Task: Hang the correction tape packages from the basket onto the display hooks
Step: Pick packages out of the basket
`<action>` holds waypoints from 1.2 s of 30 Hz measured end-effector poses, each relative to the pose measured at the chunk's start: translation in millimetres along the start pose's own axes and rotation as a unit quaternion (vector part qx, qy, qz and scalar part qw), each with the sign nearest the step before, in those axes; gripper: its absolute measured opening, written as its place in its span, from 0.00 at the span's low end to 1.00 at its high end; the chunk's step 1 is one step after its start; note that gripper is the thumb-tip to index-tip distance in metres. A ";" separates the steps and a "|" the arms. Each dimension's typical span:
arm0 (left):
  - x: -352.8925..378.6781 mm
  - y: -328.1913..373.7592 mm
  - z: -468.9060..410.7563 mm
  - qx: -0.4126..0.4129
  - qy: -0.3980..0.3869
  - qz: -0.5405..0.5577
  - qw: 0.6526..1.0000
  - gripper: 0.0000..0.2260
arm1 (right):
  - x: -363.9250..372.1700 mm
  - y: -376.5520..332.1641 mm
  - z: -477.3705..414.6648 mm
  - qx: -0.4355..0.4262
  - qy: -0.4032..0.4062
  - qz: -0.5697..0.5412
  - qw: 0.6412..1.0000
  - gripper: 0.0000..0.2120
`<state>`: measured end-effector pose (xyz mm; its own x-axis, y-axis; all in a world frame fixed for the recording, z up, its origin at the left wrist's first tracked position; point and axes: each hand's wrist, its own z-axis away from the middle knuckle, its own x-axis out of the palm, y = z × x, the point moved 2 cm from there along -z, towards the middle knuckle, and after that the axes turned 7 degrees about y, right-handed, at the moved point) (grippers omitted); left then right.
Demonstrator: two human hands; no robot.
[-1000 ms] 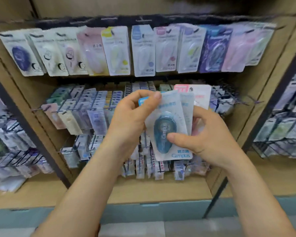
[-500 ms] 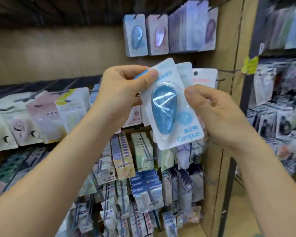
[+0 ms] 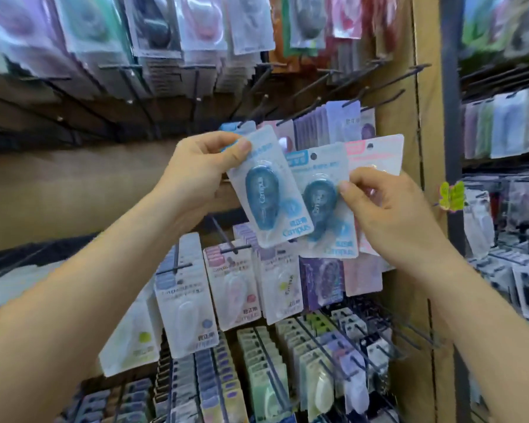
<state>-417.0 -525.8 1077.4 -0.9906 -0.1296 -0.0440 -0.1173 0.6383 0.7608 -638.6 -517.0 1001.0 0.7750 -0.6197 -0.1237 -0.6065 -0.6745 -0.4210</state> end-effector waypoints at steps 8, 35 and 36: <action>18.7 -1.4 -75.3 0.104 0.116 -0.068 0.985 0.02 | 6.0 28.5 -32.4 -0.007 0.052 0.049 0.997 0.08; 27.7 -17.7 -87.9 0.008 0.104 -0.084 0.991 0.09 | 25.3 43.2 -87.8 0.057 -0.073 -0.228 0.969 0.12; 23.8 -19.1 -88.0 0.010 0.116 -0.116 0.986 0.08 | 26.6 43.3 -88.7 0.055 -0.063 -0.227 0.970 0.12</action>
<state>-432.1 -607.8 1118.8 -0.8949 -0.4416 -0.0642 -0.3420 0.5862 0.7344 -660.1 -598.3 1059.2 0.9777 -0.2100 -0.0090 -0.1801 -0.8147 -0.5512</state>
